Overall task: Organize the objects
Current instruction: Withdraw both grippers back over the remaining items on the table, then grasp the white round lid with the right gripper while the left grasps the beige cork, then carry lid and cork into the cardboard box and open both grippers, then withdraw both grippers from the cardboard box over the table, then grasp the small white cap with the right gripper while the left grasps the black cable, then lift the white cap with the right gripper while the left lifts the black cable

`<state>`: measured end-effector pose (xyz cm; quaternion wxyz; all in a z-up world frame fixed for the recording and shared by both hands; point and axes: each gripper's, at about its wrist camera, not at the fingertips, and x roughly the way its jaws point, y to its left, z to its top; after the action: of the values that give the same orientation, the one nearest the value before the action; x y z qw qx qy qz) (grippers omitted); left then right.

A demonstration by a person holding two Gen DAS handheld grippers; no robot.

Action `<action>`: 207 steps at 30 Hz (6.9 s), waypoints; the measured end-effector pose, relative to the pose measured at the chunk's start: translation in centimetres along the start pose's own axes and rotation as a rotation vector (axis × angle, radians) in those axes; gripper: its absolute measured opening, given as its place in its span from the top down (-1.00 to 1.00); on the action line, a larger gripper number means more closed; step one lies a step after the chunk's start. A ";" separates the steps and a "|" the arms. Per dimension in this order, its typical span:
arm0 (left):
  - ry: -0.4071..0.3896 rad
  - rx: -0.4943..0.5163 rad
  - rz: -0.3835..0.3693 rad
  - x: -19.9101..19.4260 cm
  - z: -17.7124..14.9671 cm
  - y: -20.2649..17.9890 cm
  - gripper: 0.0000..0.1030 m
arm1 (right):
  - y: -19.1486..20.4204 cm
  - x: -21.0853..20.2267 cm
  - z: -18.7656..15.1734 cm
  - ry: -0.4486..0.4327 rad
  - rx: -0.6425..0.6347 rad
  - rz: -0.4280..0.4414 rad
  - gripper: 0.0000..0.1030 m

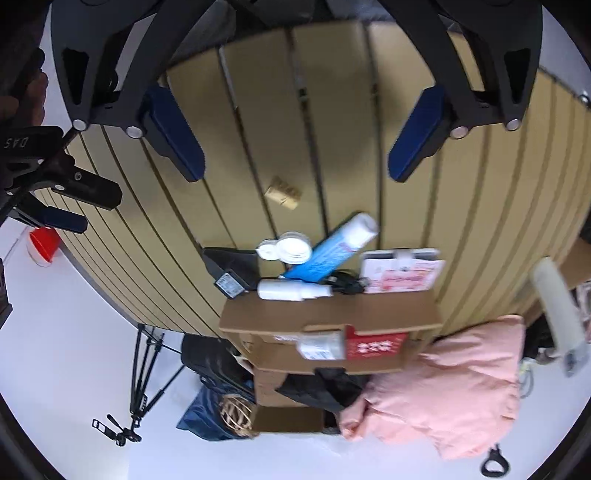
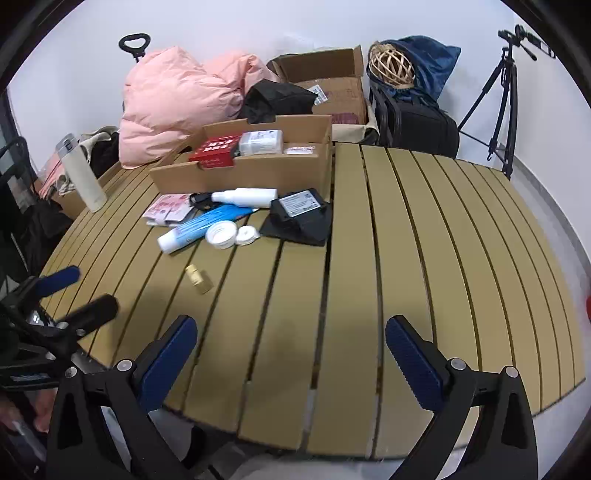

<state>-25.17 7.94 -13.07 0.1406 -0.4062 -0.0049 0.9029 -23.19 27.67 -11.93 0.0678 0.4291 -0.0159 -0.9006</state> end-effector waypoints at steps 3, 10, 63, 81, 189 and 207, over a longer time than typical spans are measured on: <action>0.022 -0.021 -0.011 2.7 0.6 -0.2 -0.53 | -1.0 1.5 0.8 0.020 0.008 -0.002 -1.00; 0.123 -0.057 -0.029 6.9 0.4 0.4 0.30 | -0.2 5.3 2.3 0.063 -0.034 0.033 -0.58; -0.108 -0.107 -0.057 -13.7 -2.3 4.3 0.46 | 5.8 -5.9 -1.1 -0.004 -0.170 0.186 0.14; -0.127 -0.061 -0.141 -13.0 2.5 4.2 0.46 | 6.7 -7.9 -0.4 -0.042 -0.203 0.182 0.14; 0.056 0.106 0.143 14.6 9.3 7.2 0.94 | 8.1 16.9 6.3 0.047 -0.121 0.002 0.49; -0.096 -0.038 0.063 0.8 6.6 8.7 0.99 | 5.9 9.7 5.2 -0.040 -0.048 0.122 0.53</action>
<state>-32.69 0.53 -10.24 0.1038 -0.3648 -0.0161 0.9251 -32.63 20.33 -15.59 0.1325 0.4075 -0.0217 -0.9033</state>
